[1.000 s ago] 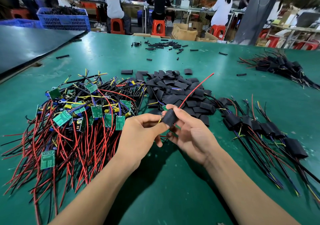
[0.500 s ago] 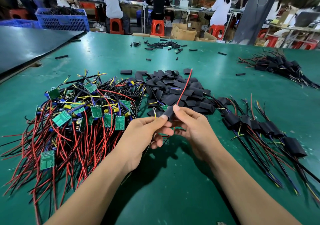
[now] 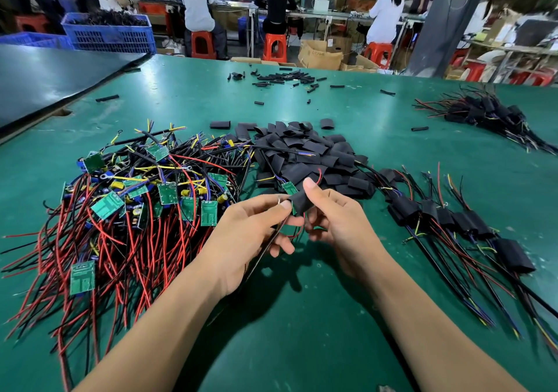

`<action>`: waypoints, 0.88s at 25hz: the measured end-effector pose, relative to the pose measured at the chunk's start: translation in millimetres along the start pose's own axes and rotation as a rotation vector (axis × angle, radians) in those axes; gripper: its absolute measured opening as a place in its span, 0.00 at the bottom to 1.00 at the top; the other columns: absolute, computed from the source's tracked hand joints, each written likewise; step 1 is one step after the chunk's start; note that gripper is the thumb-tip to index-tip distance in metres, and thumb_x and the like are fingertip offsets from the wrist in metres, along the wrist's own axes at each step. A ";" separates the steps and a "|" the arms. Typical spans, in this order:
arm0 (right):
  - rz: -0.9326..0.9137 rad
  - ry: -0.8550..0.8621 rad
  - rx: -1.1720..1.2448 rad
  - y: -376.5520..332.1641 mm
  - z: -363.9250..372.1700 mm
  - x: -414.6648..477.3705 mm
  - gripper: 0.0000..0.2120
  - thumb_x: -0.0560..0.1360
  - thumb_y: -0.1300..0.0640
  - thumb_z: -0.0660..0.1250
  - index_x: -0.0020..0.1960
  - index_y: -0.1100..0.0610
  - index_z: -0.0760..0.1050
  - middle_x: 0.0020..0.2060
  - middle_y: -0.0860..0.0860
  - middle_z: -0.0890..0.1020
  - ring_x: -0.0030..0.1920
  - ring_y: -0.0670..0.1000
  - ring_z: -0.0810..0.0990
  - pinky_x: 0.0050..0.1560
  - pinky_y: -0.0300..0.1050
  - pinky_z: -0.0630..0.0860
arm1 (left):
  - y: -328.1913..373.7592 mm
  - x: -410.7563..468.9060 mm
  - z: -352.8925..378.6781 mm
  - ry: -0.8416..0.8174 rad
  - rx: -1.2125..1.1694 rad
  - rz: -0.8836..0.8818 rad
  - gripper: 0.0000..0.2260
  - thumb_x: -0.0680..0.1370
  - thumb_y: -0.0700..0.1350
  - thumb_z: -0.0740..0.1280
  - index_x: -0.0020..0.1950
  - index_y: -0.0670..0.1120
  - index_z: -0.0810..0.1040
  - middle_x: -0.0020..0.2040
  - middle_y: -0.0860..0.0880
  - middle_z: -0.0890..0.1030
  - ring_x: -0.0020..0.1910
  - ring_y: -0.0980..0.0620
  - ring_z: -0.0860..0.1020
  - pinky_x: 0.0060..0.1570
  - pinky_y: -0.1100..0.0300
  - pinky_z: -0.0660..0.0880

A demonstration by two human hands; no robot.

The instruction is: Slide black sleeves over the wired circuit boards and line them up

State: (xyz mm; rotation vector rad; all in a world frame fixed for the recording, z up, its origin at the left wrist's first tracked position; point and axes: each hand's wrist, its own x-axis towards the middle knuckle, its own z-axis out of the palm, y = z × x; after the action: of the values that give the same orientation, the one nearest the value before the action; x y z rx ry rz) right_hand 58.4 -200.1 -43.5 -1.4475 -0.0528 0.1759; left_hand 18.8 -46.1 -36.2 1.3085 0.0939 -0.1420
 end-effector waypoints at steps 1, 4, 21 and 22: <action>-0.013 0.018 -0.007 1.3 -0.3 0.6 0.20 0.66 0.35 0.75 0.33 0.50 0.75 0.27 0.49 0.75 0.33 0.52 0.76 0.29 0.39 0.68 | -0.3 0.3 -0.6 -0.019 -0.009 -0.001 0.03 0.79 0.43 0.69 0.49 0.46 0.82 0.45 0.41 0.86 0.26 0.49 0.77 0.26 0.63 0.70; -0.113 0.066 -0.029 3.6 -1.2 1.0 0.17 0.72 0.42 0.75 0.36 0.52 0.74 0.26 0.48 0.73 0.29 0.49 0.70 0.30 0.40 0.67 | -1.2 0.8 -1.6 -0.057 -0.036 -0.004 0.07 0.77 0.45 0.70 0.51 0.42 0.82 0.48 0.40 0.86 0.27 0.50 0.78 0.27 0.64 0.71; -0.616 0.195 -0.659 11.3 -1.9 -4.1 0.05 0.73 0.53 0.75 0.48 0.52 0.84 0.43 0.41 0.85 0.44 0.41 0.82 0.46 0.33 0.76 | -6.3 2.3 0.5 0.182 0.065 0.180 0.02 0.78 0.38 0.69 0.47 0.41 0.79 0.41 0.43 0.86 0.30 0.49 0.83 0.28 0.65 0.73; -0.646 0.187 -0.707 12.2 -2.3 -4.2 0.06 0.73 0.52 0.74 0.47 0.53 0.84 0.43 0.42 0.85 0.44 0.41 0.82 0.46 0.35 0.76 | -6.8 2.0 0.9 0.202 0.079 0.201 0.02 0.78 0.38 0.70 0.46 0.41 0.80 0.39 0.44 0.86 0.30 0.48 0.83 0.28 0.65 0.73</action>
State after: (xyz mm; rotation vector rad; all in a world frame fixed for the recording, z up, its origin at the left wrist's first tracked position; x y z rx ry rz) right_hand 53.5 -201.6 -55.5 -2.0590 -0.4597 -0.5612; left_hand 19.7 -48.7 -42.8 1.4010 0.1292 0.1599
